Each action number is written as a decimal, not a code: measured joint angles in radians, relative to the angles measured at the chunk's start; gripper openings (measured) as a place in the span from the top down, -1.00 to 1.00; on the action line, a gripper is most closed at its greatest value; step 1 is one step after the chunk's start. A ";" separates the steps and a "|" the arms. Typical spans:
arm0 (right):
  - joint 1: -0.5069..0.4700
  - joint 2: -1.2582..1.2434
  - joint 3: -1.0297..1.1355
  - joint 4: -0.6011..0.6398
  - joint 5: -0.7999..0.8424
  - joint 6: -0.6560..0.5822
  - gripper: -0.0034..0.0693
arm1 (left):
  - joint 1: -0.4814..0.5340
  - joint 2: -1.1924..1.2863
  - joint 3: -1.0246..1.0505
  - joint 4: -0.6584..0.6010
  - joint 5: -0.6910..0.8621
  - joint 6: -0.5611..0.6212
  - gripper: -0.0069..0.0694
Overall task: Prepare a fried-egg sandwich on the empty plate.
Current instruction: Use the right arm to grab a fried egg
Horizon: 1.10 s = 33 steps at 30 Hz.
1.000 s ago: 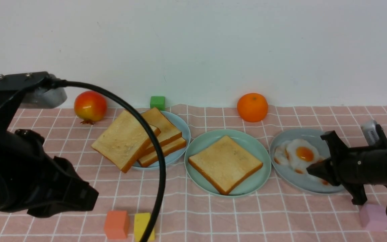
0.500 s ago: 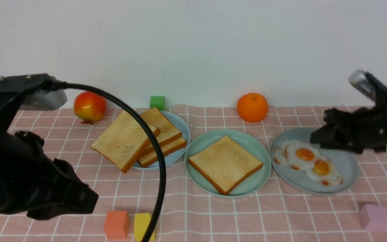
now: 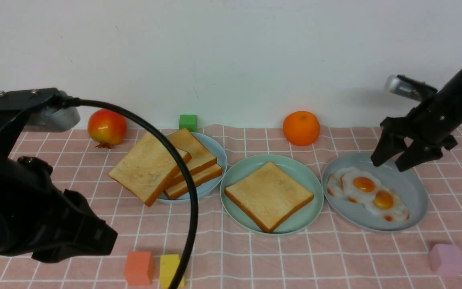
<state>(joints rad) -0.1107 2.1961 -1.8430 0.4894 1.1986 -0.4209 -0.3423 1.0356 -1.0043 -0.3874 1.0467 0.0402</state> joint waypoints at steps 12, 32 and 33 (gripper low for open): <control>-0.002 0.126 -0.033 0.091 0.013 -0.047 -0.37 | 0.000 0.000 0.000 0.000 -0.015 0.000 0.34; -0.005 0.102 -0.039 0.053 0.014 -0.025 0.72 | 0.000 0.000 0.000 0.000 -0.028 0.001 0.31; -0.006 0.100 -0.039 0.051 0.014 -0.025 0.72 | 0.000 0.000 0.000 0.000 -0.028 0.001 0.31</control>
<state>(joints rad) -0.1164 2.2962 -1.8817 0.5403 1.2122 -0.4464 -0.3423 1.0356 -1.0043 -0.3874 1.0187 0.0410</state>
